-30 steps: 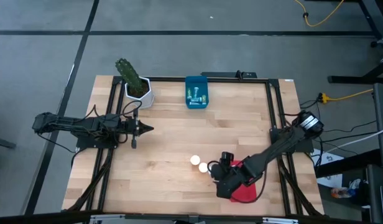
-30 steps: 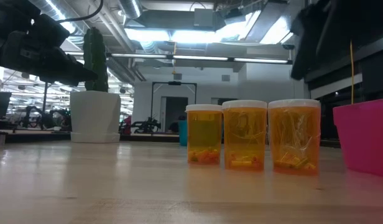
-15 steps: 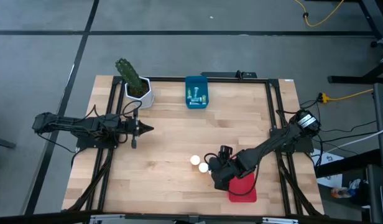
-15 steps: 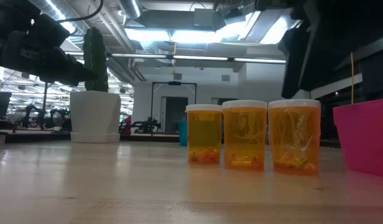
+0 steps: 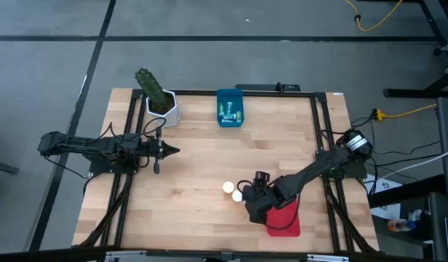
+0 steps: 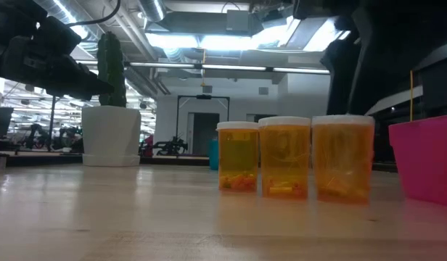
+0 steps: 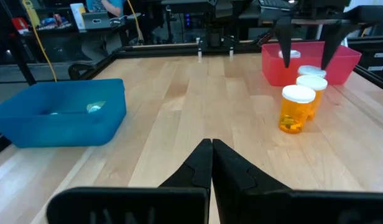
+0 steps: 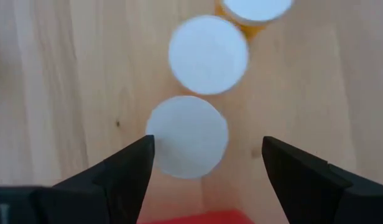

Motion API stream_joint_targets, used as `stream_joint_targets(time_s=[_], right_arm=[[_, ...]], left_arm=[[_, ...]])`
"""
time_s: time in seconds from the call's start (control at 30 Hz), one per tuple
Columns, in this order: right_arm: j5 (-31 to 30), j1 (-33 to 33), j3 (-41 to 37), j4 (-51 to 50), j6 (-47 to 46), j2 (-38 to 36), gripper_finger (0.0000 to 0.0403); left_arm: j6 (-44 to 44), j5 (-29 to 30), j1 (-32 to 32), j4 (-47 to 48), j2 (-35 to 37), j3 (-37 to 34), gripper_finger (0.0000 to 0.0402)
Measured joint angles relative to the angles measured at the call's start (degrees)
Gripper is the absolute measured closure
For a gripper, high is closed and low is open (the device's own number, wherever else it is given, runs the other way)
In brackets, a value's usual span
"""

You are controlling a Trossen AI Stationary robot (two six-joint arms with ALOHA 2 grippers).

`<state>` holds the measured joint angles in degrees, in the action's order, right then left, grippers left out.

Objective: Pick and place medicine bottles into bin by pill shape (circle, oval)
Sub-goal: Put the large orange pill bottle into the red bin

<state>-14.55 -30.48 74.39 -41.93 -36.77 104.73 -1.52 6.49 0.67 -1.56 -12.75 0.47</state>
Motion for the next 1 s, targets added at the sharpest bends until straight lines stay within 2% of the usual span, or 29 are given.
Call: stream_joint_targets(time_s=[0.53, 0.77, 1.0], right_arm=[[-0.44, 0.68, -0.09, 0.93, 0.93, 2.47, 0.0104], [-0.81, 2.12, -0.09, 2.73, -11.25, 2.47, 0.0104], [1.94, 2.79, -0.07, 3.11, -13.18, 5.48, 0.0104]], left_arm=[[0.02, -0.01, -0.02, 0.0, 0.0, 0.0, 0.0401], [0.0, -0.01, -0.02, 0.0, 0.0, 0.0, 0.0401], [-0.03, -0.01, -0.01, 0.0, 0.0, 0.0, 0.0401]])
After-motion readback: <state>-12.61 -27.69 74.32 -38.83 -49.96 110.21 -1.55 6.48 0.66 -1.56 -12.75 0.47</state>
